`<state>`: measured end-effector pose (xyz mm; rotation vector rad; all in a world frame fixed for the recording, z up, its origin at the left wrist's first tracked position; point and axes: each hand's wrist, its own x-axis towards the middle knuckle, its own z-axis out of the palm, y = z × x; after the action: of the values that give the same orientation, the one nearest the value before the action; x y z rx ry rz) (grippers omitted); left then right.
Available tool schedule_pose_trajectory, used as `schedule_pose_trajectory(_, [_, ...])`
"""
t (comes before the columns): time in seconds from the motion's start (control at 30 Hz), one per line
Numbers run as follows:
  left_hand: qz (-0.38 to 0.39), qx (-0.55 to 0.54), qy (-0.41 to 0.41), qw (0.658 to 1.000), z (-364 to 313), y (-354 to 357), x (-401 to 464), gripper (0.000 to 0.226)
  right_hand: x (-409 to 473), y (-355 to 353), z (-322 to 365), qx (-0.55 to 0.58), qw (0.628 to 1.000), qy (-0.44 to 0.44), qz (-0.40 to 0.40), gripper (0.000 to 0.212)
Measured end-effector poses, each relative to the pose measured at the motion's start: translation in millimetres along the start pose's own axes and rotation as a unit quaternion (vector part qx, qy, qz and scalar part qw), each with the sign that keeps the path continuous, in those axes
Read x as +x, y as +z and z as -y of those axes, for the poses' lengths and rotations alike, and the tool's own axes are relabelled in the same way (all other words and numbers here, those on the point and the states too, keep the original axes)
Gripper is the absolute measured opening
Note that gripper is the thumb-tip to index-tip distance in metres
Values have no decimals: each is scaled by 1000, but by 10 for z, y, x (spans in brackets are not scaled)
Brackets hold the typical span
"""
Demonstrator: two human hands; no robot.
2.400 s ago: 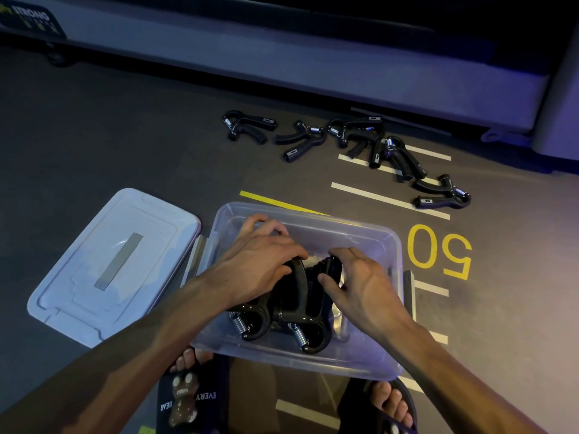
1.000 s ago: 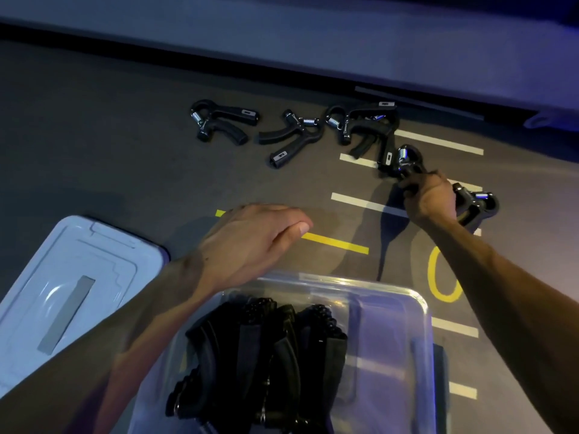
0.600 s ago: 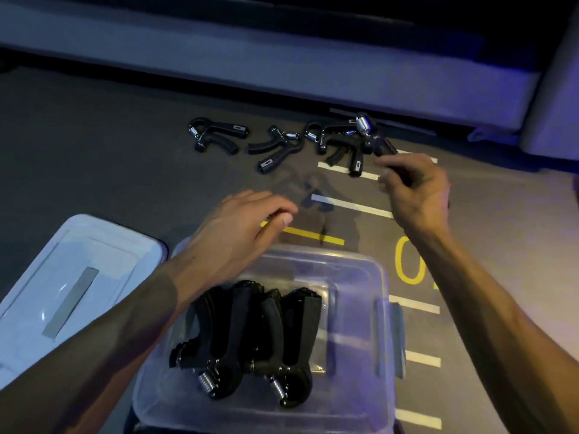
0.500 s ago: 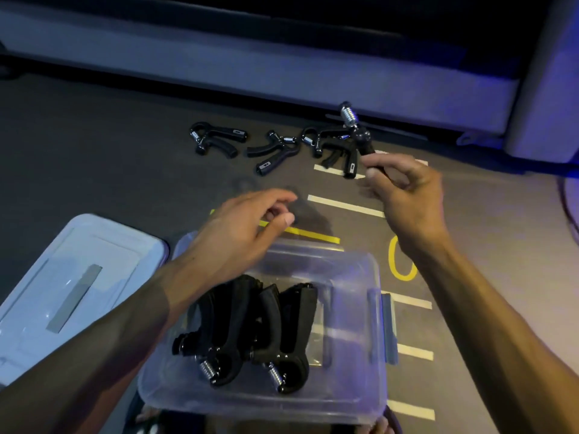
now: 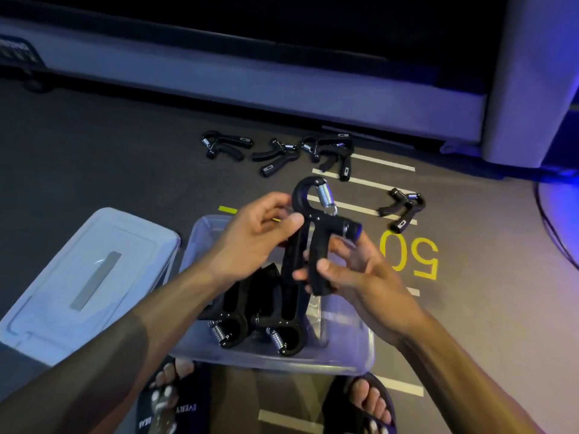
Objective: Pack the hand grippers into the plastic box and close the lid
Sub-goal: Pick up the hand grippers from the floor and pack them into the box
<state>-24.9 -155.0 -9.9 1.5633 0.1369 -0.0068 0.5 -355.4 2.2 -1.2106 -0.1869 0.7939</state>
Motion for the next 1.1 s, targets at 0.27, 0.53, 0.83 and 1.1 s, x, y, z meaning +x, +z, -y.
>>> schedule_pose_trajectory(0.27, [45, -98, -99, 989, 53, 203, -100, 31, -189, 25, 215, -144, 987, 5, -68, 19])
schedule_pose_trajectory(0.53, [57, -66, -131, 988, 144, 225, -63, 18, -354, -40, 706, -559, 824, -29, -93, 31])
schedule_pose_trajectory(0.83, [23, -22, -111, 993, 219, 80, -98, 16, -346, 8, 591, -655, 722, 208, -73, 32])
schedule_pose_trajectory(1.1, [14, -18, -106, 994, 229, 67, -103, 16, 36, 4, 39, -664, 684, 299, -51, 20])
